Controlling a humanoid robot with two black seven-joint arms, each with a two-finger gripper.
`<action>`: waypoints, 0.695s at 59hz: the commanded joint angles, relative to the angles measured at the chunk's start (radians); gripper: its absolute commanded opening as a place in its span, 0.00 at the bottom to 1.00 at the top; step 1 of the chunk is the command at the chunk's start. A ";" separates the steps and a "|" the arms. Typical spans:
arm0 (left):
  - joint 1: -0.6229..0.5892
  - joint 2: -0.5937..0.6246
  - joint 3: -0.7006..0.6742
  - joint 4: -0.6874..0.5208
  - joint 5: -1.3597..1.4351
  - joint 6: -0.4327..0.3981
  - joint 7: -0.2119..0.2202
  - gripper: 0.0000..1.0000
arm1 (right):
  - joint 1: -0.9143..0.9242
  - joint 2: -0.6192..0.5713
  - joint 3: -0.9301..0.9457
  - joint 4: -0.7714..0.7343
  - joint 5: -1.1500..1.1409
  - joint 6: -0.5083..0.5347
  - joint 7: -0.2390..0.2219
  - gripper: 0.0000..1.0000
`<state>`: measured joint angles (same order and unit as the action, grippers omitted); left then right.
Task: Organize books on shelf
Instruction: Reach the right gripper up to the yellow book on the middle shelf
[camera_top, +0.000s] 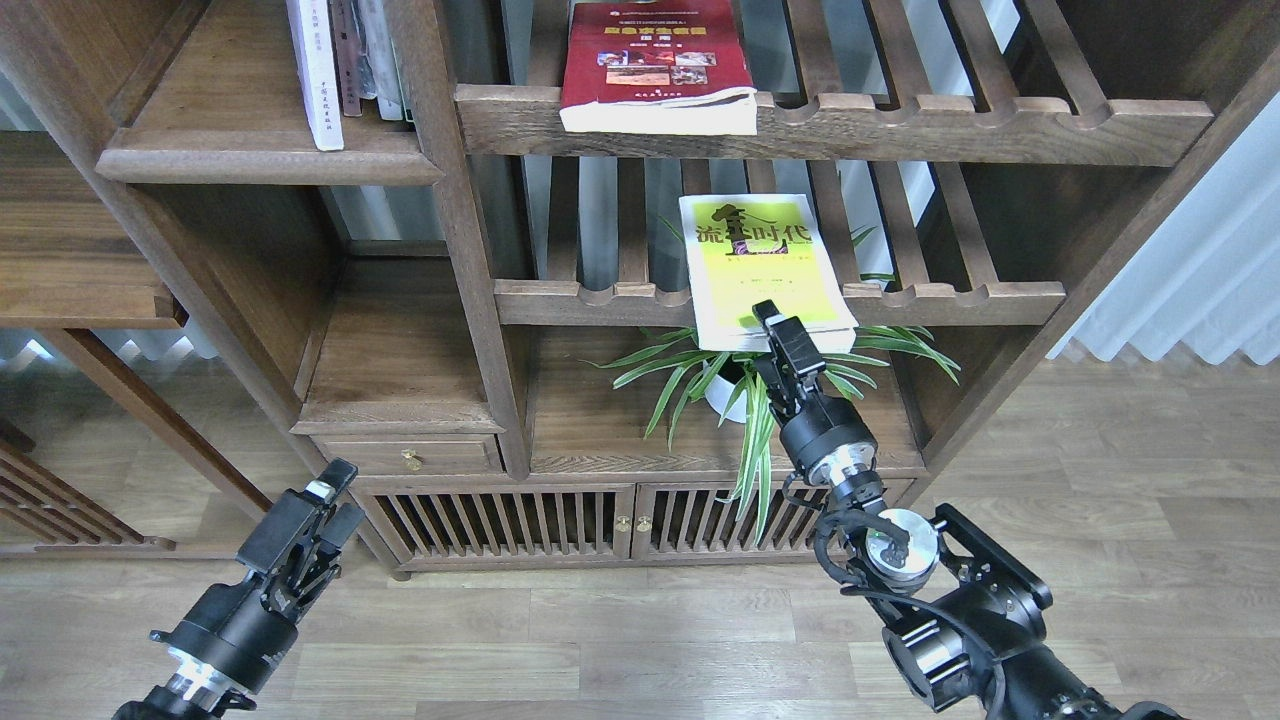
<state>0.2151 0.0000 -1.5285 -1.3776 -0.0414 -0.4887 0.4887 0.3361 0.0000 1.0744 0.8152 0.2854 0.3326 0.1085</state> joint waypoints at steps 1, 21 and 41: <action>0.000 0.000 -0.001 0.000 0.000 0.000 0.000 0.98 | 0.011 0.000 0.002 -0.004 0.000 -0.027 -0.001 0.98; 0.000 0.000 -0.001 -0.001 0.000 0.000 0.000 0.98 | 0.024 0.000 0.002 -0.004 0.001 -0.087 0.000 0.76; -0.002 0.000 -0.002 0.000 0.000 0.000 0.000 0.98 | 0.017 0.000 -0.010 -0.001 -0.012 -0.060 -0.001 0.35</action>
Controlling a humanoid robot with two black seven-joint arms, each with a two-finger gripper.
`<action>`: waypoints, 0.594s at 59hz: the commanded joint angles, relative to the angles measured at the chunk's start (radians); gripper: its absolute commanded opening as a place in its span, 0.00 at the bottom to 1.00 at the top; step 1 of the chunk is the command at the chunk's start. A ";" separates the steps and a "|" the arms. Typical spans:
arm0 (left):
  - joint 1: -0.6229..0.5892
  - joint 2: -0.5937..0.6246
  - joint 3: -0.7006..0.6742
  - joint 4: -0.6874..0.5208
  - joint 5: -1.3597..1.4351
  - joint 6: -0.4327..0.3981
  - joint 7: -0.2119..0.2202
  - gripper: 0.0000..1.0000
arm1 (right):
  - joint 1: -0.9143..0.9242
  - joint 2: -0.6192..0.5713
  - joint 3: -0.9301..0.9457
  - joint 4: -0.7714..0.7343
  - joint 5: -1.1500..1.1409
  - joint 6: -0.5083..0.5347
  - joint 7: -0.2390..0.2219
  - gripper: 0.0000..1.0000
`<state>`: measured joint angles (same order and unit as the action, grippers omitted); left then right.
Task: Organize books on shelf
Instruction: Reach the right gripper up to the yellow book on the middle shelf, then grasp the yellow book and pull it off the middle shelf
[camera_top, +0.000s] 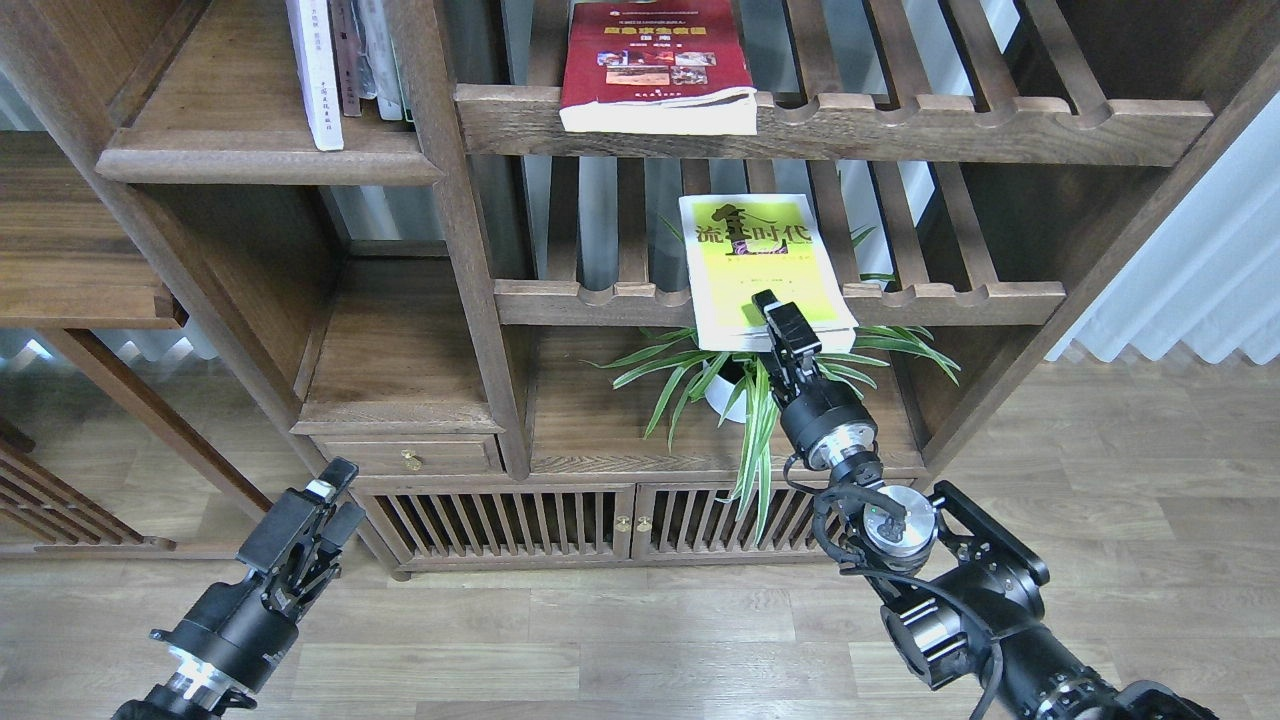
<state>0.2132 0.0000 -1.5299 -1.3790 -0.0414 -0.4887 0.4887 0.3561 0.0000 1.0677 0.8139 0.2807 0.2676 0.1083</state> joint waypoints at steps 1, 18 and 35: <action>0.002 0.000 -0.001 0.000 0.000 0.000 0.000 0.98 | -0.003 0.000 -0.003 0.001 -0.008 0.008 -0.001 0.32; 0.002 0.000 -0.007 0.001 0.000 0.000 0.000 0.98 | -0.011 0.000 -0.002 0.005 -0.006 0.159 -0.001 0.04; -0.003 0.000 0.001 0.006 -0.002 0.000 0.000 0.98 | -0.204 0.000 -0.021 0.266 0.000 0.221 -0.024 0.04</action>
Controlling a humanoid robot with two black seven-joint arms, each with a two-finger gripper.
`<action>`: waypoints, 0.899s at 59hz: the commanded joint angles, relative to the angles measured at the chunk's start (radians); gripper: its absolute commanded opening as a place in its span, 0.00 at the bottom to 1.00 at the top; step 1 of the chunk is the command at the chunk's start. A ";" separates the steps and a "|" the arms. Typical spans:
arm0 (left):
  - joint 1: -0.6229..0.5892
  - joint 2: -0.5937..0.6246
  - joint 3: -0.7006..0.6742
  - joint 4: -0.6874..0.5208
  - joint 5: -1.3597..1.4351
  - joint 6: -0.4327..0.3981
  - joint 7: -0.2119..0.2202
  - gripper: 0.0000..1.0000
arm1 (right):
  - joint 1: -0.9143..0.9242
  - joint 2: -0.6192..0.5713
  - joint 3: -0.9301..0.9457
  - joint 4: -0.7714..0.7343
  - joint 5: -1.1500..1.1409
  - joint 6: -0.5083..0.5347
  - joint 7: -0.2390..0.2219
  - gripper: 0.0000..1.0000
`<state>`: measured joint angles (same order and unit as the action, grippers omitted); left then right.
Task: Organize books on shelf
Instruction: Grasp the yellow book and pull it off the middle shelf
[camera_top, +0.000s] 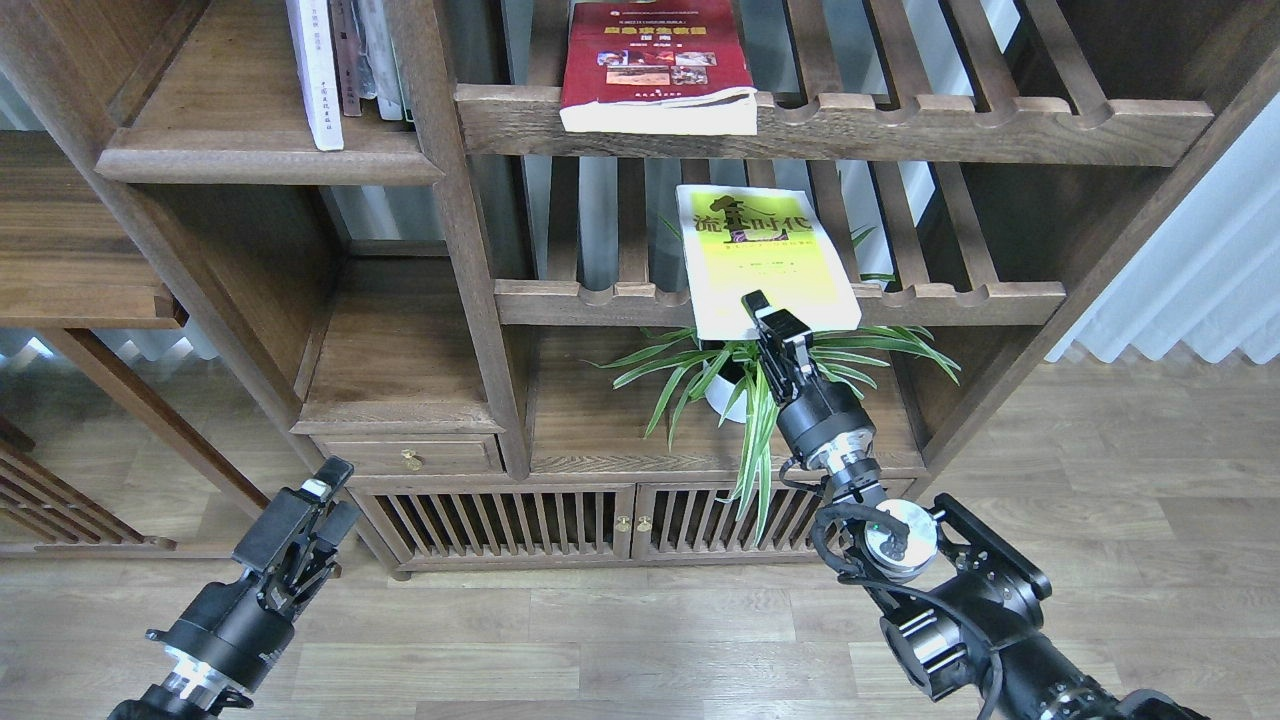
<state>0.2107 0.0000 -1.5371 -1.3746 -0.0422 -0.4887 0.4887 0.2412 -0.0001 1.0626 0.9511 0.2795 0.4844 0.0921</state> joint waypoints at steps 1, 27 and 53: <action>-0.001 0.000 0.011 0.002 -0.002 0.000 0.000 0.98 | -0.109 0.000 -0.022 0.161 0.003 0.004 -0.008 0.04; 0.025 0.032 0.144 -0.006 -0.258 0.000 0.000 0.98 | -0.430 -0.012 -0.154 0.456 -0.089 0.004 -0.011 0.04; 0.062 0.218 0.258 -0.006 -0.418 0.000 -0.036 0.98 | -0.554 -0.008 -0.234 0.452 -0.207 0.004 -0.028 0.04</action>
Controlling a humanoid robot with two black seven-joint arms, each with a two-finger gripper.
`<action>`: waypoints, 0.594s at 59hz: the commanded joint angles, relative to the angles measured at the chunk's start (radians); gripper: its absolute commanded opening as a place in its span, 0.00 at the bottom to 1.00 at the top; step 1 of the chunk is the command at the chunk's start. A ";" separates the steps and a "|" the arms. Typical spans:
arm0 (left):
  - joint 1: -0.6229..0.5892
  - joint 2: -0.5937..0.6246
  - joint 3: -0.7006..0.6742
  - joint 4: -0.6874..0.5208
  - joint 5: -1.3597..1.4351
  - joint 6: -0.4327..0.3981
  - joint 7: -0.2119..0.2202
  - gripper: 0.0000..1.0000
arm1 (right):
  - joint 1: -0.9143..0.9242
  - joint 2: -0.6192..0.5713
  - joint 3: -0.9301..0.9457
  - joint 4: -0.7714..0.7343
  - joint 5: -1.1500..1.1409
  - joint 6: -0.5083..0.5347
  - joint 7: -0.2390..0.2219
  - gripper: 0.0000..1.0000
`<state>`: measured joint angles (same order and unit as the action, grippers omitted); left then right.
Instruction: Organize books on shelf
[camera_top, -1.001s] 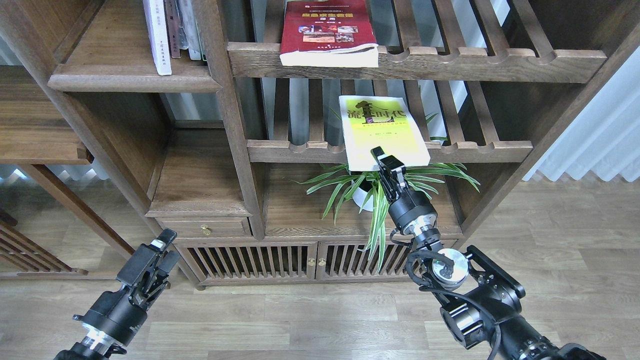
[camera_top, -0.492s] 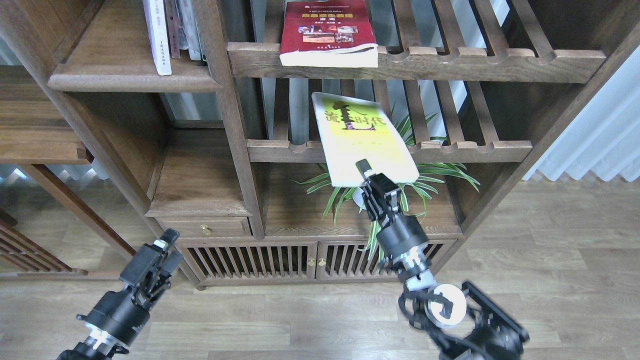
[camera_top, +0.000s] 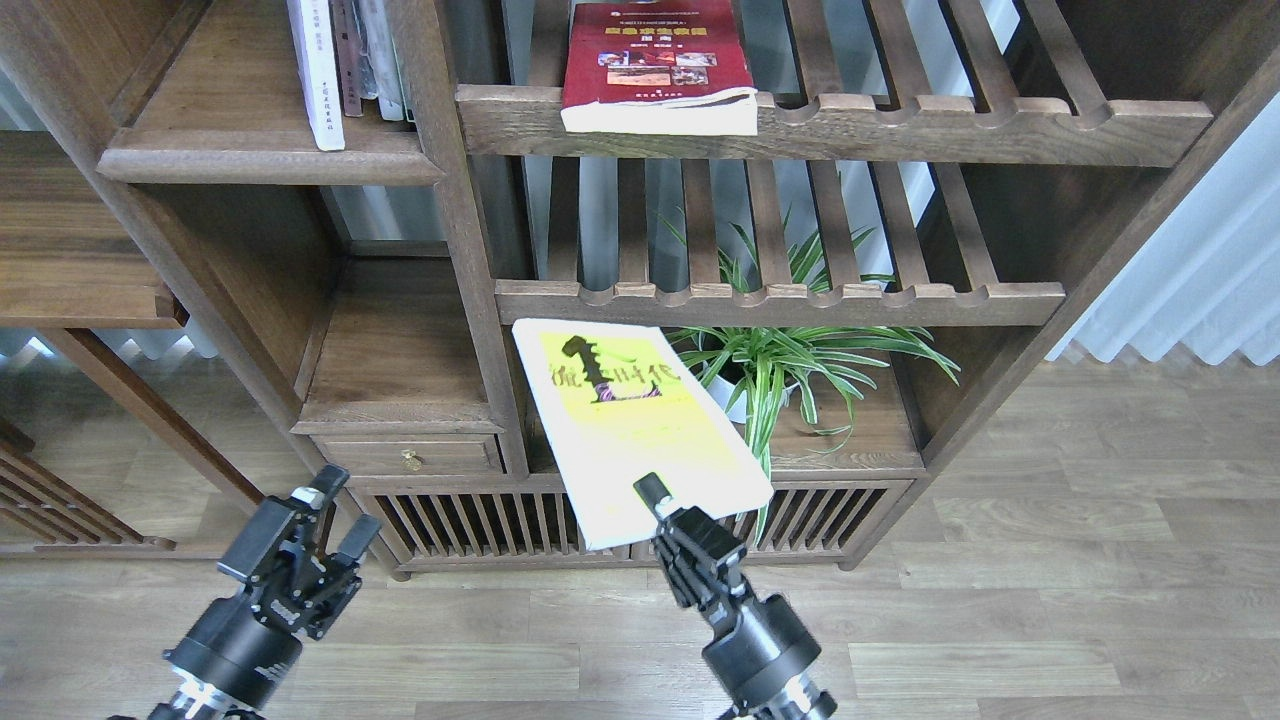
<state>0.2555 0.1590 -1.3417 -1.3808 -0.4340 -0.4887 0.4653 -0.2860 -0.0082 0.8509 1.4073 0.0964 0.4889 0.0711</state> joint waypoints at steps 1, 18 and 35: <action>0.019 0.071 0.078 0.000 -0.029 0.000 -0.016 0.98 | -0.030 0.001 -0.026 -0.005 -0.029 0.000 -0.010 0.04; 0.014 0.089 0.107 0.000 -0.043 0.000 -0.054 0.98 | -0.039 0.007 -0.056 -0.024 -0.090 0.000 -0.017 0.04; -0.019 0.097 0.151 0.000 -0.040 0.000 -0.054 0.98 | -0.041 0.008 -0.095 -0.054 -0.118 0.000 -0.033 0.04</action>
<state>0.2467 0.2511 -1.2225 -1.3808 -0.4771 -0.4887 0.4096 -0.3253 -0.0005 0.7618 1.3603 -0.0141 0.4885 0.0417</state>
